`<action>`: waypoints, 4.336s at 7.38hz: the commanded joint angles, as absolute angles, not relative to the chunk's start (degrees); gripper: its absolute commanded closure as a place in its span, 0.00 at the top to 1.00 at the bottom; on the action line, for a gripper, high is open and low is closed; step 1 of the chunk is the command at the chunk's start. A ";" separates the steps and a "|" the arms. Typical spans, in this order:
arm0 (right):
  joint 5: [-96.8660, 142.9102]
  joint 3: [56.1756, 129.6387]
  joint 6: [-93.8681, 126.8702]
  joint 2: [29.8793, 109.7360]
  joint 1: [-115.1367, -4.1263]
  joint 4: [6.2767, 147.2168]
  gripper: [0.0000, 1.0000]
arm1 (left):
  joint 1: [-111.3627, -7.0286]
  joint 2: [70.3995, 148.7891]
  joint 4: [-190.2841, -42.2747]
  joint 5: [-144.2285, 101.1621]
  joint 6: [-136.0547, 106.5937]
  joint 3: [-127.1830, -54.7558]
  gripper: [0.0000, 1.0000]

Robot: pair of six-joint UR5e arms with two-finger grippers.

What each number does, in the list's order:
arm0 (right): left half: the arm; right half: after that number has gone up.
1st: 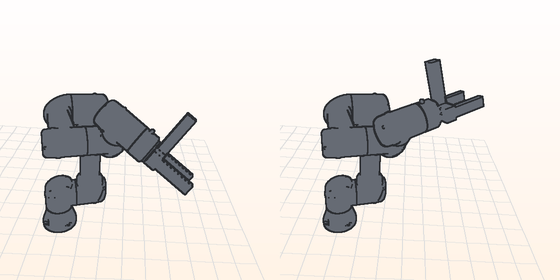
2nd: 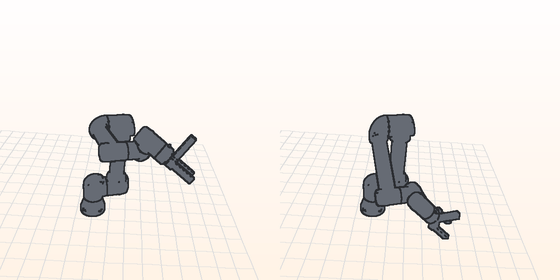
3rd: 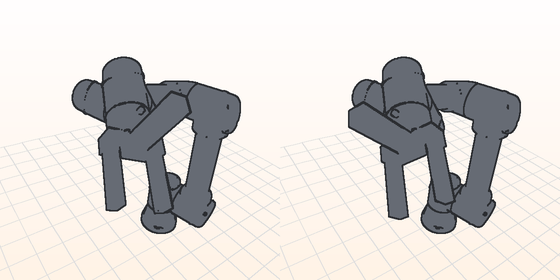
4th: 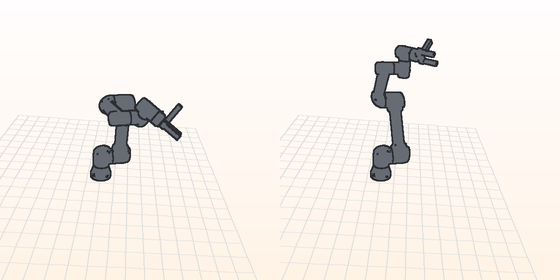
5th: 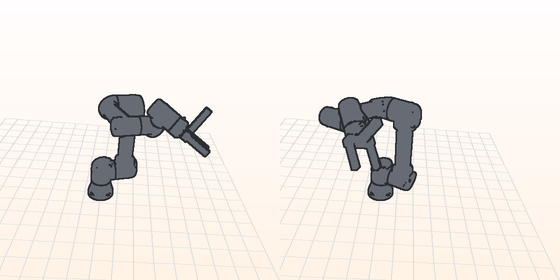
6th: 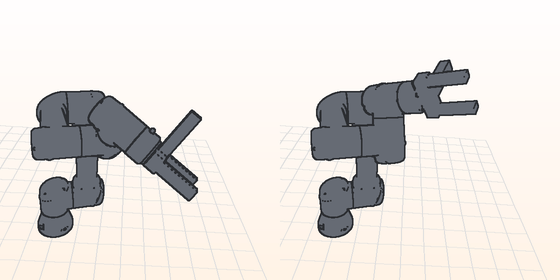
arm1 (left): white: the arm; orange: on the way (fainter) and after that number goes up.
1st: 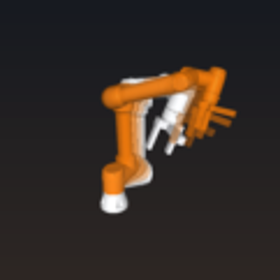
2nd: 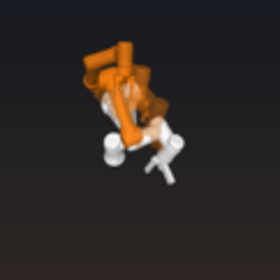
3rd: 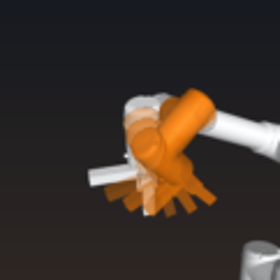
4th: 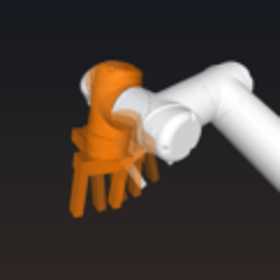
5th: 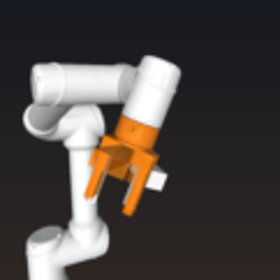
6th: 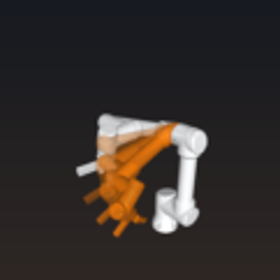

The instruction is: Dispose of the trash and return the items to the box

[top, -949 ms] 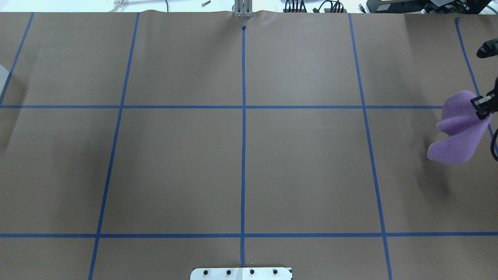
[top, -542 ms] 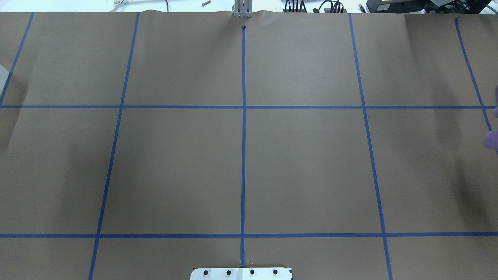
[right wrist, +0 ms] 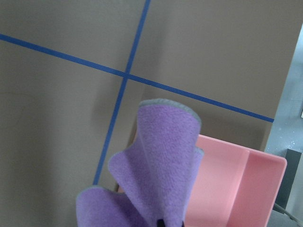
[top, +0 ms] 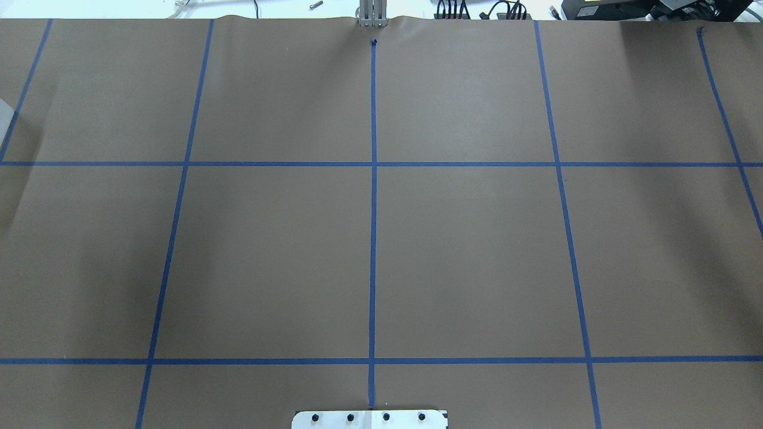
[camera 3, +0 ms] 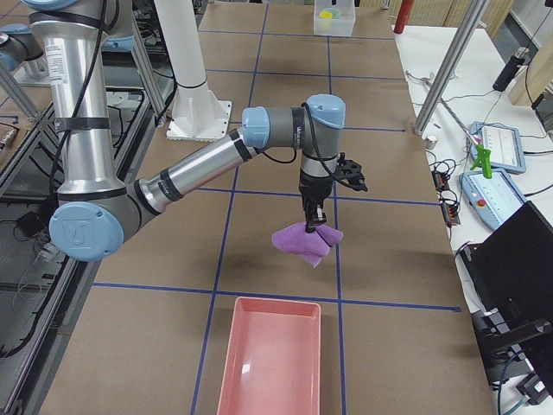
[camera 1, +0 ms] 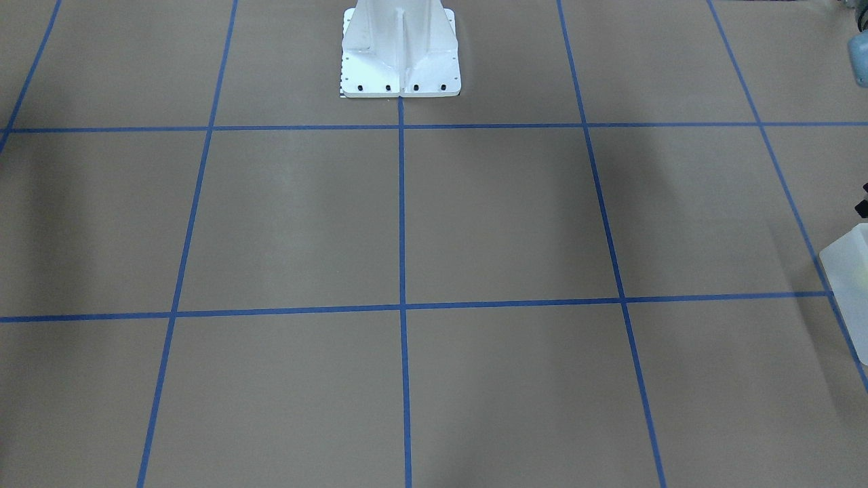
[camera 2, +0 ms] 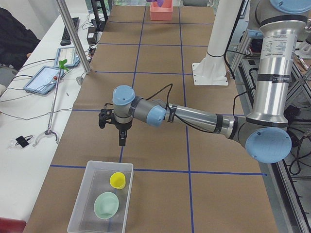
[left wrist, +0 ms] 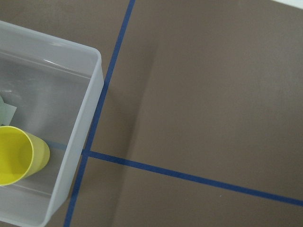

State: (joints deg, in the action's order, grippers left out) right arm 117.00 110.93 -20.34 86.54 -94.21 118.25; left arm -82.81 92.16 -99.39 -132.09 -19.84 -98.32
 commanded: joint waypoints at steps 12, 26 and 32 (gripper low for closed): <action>135.61 94.81 -4.44 96.06 -101.01 88.24 1.00 | -84.99 88.26 -97.65 -129.11 -12.48 -99.05 0.98; 132.90 97.04 11.42 99.05 -88.51 87.36 1.00 | -90.53 81.12 -97.21 -135.88 -12.66 -100.55 0.98; 135.18 100.54 11.51 100.01 -91.93 87.45 1.00 | -90.53 81.12 -97.21 -135.88 -12.66 -100.64 0.98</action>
State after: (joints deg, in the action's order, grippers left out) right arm 134.67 99.58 11.51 99.61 -90.65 87.48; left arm -90.53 81.16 -97.24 -135.88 -12.66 -100.67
